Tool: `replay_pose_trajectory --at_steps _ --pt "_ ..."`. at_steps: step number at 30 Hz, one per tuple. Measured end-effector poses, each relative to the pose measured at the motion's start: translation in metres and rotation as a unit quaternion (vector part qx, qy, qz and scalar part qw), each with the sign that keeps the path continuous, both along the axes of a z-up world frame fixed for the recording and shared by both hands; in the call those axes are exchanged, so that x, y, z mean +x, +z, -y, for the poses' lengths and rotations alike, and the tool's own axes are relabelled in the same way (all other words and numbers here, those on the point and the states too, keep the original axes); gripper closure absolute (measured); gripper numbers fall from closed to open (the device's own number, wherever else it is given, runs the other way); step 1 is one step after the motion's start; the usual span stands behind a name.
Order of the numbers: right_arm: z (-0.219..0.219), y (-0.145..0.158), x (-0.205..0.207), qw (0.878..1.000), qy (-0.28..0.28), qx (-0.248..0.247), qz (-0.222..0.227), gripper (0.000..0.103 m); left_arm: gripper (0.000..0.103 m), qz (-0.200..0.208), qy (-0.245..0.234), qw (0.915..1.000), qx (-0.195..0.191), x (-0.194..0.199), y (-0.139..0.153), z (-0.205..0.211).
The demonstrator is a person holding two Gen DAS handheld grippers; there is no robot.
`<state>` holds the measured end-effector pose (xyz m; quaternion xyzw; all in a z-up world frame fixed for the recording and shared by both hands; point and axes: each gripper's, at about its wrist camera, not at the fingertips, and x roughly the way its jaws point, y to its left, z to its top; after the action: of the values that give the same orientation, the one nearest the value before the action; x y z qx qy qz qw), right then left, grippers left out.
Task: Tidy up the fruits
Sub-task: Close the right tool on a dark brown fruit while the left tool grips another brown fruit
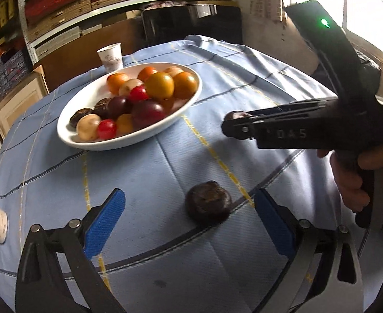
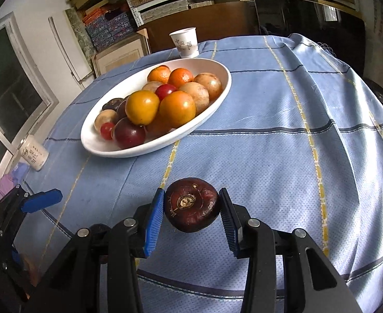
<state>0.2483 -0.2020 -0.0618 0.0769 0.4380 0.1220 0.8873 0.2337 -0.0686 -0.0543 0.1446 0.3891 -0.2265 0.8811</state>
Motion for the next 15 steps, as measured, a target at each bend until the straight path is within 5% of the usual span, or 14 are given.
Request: replay_pose_trajectory --at_steps 4,15 --pt "-0.002 0.000 0.000 1.000 0.003 -0.003 0.000 0.060 0.026 -0.021 -0.003 0.9998 -0.005 0.004 -0.006 0.002" --pt "0.001 0.002 -0.001 1.000 0.000 0.002 -0.001 0.060 0.039 -0.053 -0.018 0.9984 -0.001 0.011 -0.018 0.005"
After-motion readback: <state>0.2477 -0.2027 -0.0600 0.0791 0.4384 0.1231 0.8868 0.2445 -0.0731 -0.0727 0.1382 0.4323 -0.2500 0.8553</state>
